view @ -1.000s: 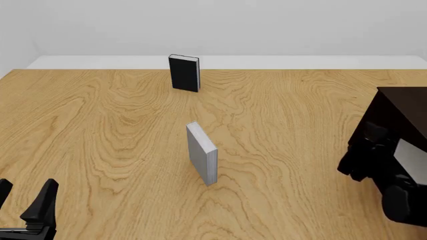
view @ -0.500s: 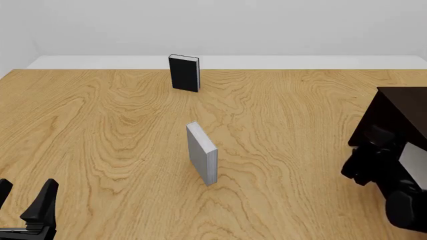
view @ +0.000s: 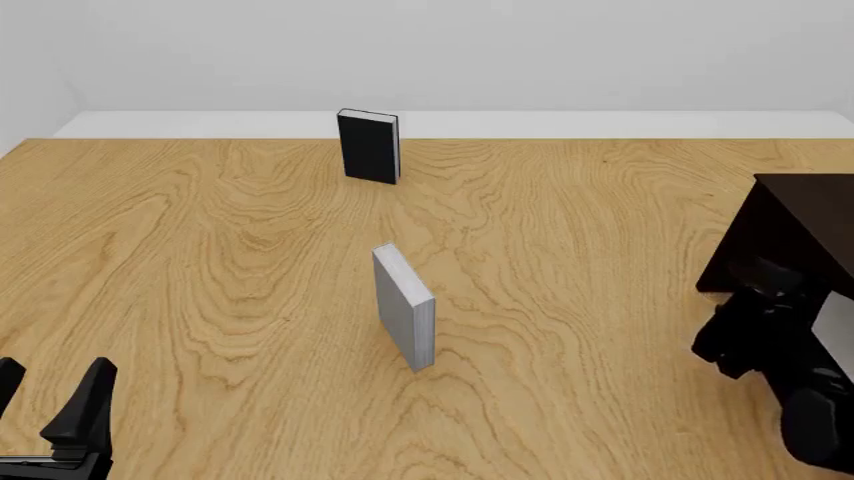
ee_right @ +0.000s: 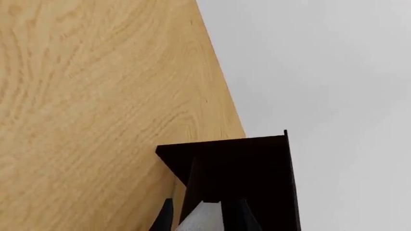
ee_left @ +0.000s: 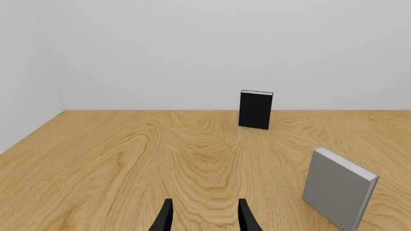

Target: Pick up the book on the right and place it on the cabinet shelf.

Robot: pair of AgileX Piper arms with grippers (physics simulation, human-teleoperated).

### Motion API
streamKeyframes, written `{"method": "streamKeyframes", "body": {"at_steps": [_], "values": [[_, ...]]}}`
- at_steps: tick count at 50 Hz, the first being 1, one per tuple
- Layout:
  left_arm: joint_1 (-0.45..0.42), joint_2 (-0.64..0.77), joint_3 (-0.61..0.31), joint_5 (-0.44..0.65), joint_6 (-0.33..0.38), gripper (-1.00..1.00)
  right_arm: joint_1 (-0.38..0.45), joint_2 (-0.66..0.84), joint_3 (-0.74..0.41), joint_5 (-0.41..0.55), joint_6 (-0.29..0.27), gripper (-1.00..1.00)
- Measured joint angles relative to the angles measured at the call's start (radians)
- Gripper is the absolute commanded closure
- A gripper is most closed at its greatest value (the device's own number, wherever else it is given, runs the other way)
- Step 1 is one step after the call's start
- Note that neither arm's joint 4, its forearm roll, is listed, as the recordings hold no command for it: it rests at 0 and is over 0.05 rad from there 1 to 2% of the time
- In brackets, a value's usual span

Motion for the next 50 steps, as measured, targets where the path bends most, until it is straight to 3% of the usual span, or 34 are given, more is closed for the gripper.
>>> {"method": "streamKeyframes", "body": {"at_steps": [21, 50], "values": [[0.0, 0.0, 0.0, 0.0, 0.0, -1.0, -0.077, -0.061, 0.028, 0.064, 0.016, -1.0], [0.0, 0.0, 0.0, 0.0, 0.0, -1.0, -0.117, -0.125, 0.072, 0.115, 0.051, -1.0]]}}
